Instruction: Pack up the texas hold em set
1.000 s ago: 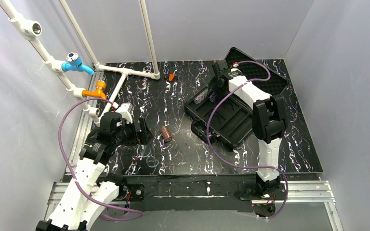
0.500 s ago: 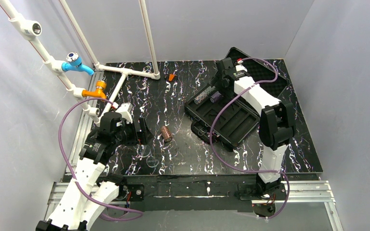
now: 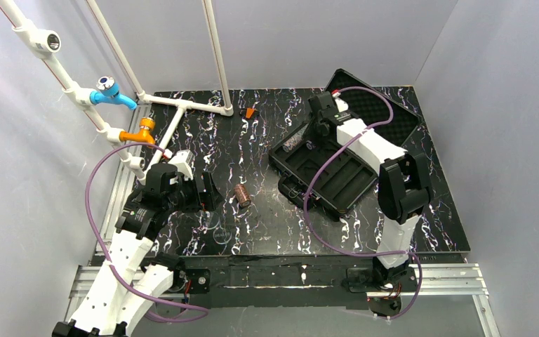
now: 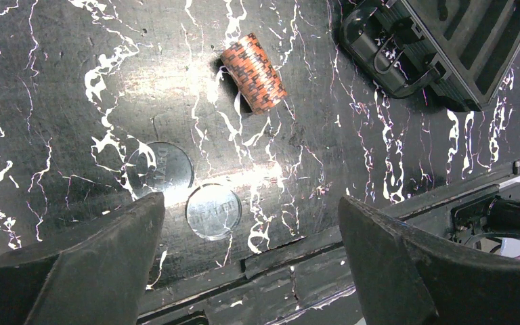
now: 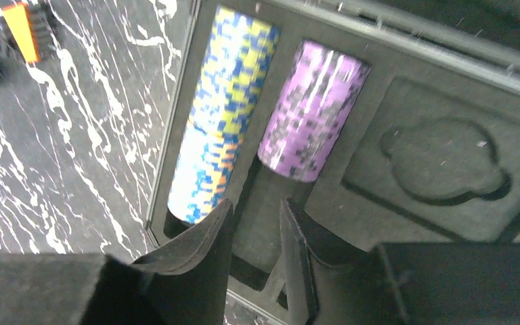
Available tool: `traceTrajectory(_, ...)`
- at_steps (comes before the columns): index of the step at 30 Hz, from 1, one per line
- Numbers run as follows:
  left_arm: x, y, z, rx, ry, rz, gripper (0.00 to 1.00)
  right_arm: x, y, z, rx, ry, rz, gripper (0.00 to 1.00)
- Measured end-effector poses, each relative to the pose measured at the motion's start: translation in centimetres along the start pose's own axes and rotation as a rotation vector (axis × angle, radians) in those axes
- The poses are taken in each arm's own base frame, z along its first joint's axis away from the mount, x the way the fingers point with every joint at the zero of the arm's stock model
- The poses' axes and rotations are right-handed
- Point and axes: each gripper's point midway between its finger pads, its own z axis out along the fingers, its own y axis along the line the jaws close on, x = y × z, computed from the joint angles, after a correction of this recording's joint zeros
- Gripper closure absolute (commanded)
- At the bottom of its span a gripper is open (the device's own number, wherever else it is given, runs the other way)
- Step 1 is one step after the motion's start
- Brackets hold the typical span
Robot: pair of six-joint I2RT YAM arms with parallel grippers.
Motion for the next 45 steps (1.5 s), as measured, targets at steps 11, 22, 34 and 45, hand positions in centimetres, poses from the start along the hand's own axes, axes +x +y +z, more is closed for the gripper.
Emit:
traceTrajectory(11, 0.0, 0.0, 0.0, -0.002, 0.002, 0.0, 0.01, 4.8, -1.0, 3.4, 0.016, 0.118, -0.136, 0.76)
traceTrajectory(22, 0.0, 0.2, 0.1, -0.01, 0.004, -0.001, 0.01, 3.4, -0.5, 4.3, 0.045, 0.109, -0.231, 0.78)
traceTrajectory(34, 0.2, 0.3, 0.4, -0.017, 0.022, -0.005, 0.01, 3.3, -0.5, 4.1, 0.044, 0.11, -0.289, 0.67)
traceTrajectory(45, 0.8, 0.7, 1.4, -0.039, 0.077, -0.021, 0.01, -0.3, 2.1, -1.2, -0.111, 0.003, -0.375, 0.29)
